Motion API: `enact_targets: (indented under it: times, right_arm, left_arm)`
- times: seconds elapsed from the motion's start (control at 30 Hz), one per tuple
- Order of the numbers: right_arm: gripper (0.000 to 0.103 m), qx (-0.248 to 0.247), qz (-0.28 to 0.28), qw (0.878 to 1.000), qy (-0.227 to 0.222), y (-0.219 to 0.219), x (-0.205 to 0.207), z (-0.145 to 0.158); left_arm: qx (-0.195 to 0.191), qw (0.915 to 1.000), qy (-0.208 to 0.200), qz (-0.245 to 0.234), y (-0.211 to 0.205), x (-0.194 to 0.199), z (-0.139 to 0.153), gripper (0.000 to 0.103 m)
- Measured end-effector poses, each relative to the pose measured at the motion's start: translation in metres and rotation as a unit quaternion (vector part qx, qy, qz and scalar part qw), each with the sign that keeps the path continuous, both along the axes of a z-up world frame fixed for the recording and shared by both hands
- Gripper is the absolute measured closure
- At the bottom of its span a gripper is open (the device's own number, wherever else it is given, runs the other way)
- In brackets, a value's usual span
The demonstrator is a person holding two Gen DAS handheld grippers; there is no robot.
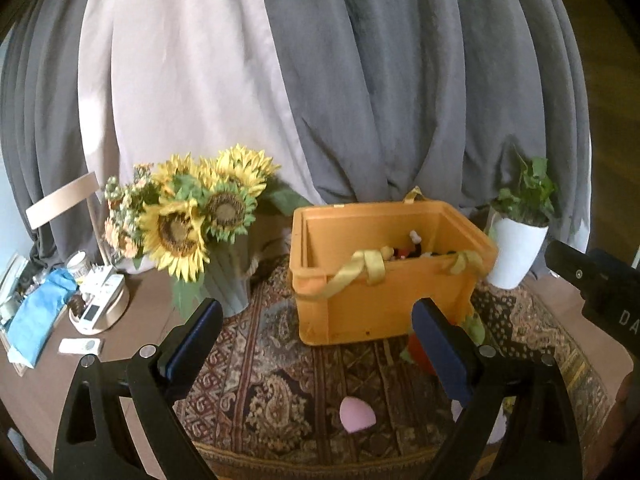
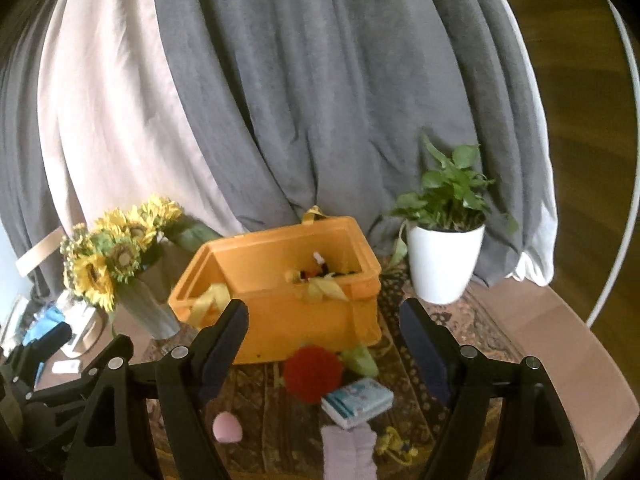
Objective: Organize soft objects
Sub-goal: 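Withdraw both tools from the crate back toward the rug, then grasp the pink egg sponge with the left tool while the right tool grasps the lavender towel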
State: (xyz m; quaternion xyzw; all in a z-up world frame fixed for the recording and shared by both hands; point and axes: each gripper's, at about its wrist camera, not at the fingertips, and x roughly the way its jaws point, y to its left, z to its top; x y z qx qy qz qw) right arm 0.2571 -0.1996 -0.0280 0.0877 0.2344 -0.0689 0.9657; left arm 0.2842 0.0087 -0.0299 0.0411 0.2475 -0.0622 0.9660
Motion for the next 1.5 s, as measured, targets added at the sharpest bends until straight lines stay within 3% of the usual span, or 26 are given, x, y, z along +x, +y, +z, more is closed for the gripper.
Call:
enact_targets:
  times: [0.5, 0.73, 1.33, 1.5]
  right_arm:
    - [0.024, -0.013, 0.003, 0.997, 0.077, 0.004, -0.007, -0.042]
    - [0.024, 0.006, 0.002, 0.994, 0.108, -0.007, -0.005, -0.062]
    - [0.025, -0.009, 0.006, 0.99, 0.139, 0.014, -0.018, -0.127]
    - [0.026, 0.015, -0.002, 0.989, 0.15, 0.01, -0.016, -0.142]
  left_arm:
    - [0.012, 0.9981, 0.058, -0.017, 0.002, -0.012, -0.048, 0.006]
    - [0.011, 0.9976, 0.067, -0.01, -0.005, -0.013, -0.061, 0.006]
    - [0.024, 0.9955, 0.079, -0.045, -0.007, -0.004, -0.115, 0.006]
    - [0.013, 0.9935, 0.096, -0.06, -0.011, 0.006, -0.129, 0.007]
